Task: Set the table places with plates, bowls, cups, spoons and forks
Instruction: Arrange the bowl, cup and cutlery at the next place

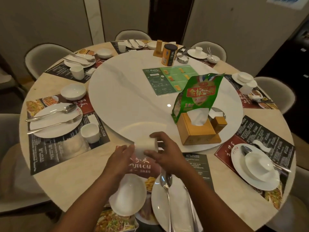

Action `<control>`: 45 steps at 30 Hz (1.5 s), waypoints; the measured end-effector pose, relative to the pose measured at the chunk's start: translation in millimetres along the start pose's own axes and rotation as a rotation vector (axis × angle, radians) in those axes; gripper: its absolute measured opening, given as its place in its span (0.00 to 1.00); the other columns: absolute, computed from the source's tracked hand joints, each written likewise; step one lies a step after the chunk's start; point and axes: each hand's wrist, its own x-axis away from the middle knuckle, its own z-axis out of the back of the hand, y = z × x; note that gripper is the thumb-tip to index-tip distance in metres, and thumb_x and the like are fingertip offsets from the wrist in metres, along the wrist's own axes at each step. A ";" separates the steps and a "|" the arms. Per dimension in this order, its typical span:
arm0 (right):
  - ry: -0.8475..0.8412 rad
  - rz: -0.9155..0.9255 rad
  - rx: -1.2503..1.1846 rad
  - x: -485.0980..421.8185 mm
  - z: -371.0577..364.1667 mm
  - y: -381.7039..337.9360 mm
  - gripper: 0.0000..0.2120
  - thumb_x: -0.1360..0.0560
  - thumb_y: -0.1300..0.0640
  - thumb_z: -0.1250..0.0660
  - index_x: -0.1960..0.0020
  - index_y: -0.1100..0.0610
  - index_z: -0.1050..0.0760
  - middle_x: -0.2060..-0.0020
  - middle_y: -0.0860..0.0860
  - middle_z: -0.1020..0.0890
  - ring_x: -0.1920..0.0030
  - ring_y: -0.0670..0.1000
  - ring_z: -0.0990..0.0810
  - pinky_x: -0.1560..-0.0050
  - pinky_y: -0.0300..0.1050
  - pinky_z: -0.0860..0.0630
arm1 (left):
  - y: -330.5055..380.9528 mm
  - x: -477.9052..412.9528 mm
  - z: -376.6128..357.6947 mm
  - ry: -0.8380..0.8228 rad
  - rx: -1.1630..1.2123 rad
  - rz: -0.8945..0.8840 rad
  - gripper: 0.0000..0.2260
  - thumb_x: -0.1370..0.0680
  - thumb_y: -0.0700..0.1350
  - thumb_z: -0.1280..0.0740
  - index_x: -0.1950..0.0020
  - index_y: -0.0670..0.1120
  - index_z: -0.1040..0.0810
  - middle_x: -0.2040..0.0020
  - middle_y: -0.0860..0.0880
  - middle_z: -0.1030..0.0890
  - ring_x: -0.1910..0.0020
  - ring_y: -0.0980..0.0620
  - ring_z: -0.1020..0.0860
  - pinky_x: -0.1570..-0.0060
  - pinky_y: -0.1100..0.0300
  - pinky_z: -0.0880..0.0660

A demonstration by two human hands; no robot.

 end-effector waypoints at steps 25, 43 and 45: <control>0.180 -0.152 0.291 73.6 163.5 147.8 0.33 0.37 0.41 0.21 0.37 0.40 0.31 0.42 0.38 0.23 0.43 0.43 0.24 0.43 0.44 0.23 | -17.0 7.6 -156.8 0.092 -0.441 -0.351 0.17 0.23 0.44 0.31 0.35 0.51 0.24 0.45 0.54 0.20 0.51 0.60 0.21 0.49 0.54 0.20; 0.123 -0.202 0.254 71.0 155.1 155.7 0.39 0.35 0.50 0.19 0.35 0.37 0.41 0.44 0.33 0.29 0.42 0.41 0.28 0.46 0.31 0.31 | -26.3 -45.1 -106.5 0.123 -0.812 -0.411 0.08 0.22 0.43 0.35 0.55 0.54 0.18 0.62 0.57 0.22 0.60 0.53 0.22 0.65 0.63 0.30; 0.101 -0.257 0.211 76.4 157.0 156.6 0.44 0.34 0.53 0.20 0.27 0.44 0.42 0.35 0.41 0.28 0.35 0.47 0.28 0.38 0.40 0.29 | -29.5 -54.2 -103.3 0.093 -0.891 -0.383 0.07 0.22 0.43 0.35 0.52 0.52 0.18 0.60 0.55 0.20 0.59 0.53 0.23 0.60 0.58 0.25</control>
